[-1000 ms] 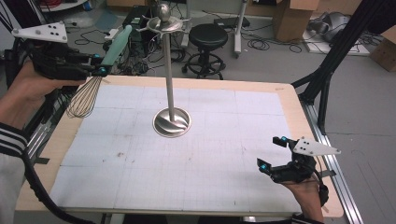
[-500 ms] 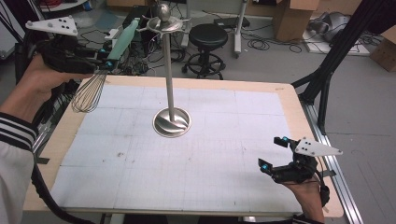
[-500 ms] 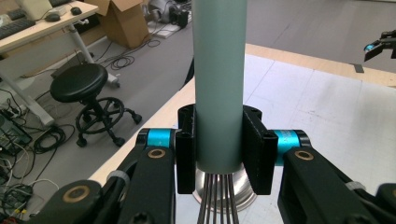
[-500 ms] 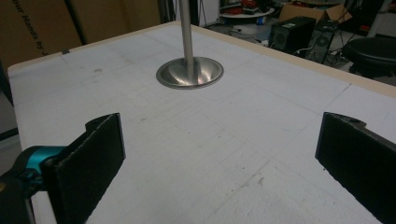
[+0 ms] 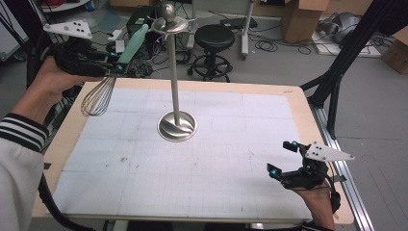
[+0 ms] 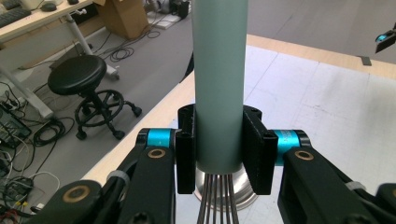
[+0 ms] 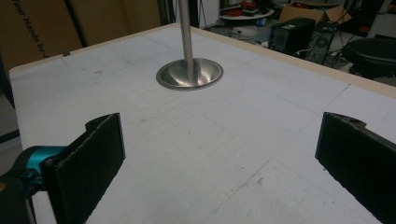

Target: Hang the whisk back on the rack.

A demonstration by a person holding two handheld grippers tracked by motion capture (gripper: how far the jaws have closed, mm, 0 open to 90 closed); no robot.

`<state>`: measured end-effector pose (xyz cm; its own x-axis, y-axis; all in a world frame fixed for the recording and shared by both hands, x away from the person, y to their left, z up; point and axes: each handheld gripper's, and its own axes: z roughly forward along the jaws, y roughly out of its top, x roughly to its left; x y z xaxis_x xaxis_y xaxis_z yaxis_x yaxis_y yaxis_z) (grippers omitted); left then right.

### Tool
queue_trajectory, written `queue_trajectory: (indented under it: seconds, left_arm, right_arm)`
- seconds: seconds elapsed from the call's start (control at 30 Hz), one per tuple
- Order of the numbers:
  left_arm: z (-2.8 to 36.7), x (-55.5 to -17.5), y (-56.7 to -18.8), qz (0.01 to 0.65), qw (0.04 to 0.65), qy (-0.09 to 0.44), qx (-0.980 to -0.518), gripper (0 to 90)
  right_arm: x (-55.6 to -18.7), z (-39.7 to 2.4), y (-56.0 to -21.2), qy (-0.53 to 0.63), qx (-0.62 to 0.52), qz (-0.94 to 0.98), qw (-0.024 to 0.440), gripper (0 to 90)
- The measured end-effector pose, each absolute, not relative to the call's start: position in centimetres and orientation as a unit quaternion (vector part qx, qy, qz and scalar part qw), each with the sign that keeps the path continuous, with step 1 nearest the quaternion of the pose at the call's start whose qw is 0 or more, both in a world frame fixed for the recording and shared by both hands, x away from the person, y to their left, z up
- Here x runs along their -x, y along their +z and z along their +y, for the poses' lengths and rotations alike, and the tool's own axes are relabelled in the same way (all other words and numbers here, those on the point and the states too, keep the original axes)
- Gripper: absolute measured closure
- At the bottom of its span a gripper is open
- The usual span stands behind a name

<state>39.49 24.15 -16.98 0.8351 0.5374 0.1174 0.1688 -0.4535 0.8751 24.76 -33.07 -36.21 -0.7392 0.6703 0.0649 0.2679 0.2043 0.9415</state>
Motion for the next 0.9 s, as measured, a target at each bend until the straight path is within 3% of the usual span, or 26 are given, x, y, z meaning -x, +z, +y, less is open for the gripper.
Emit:
queue_trajectory:
  seconds: [0.9]
  left_arm:
    - [20.6, -42.0, -18.5, 0.217, 0.450, 0.184, -0.847, 69.3]
  right_arm:
    - [-25.0, -33.2, -36.5, 0.554, -0.310, 0.752, 0.178, 0.5]
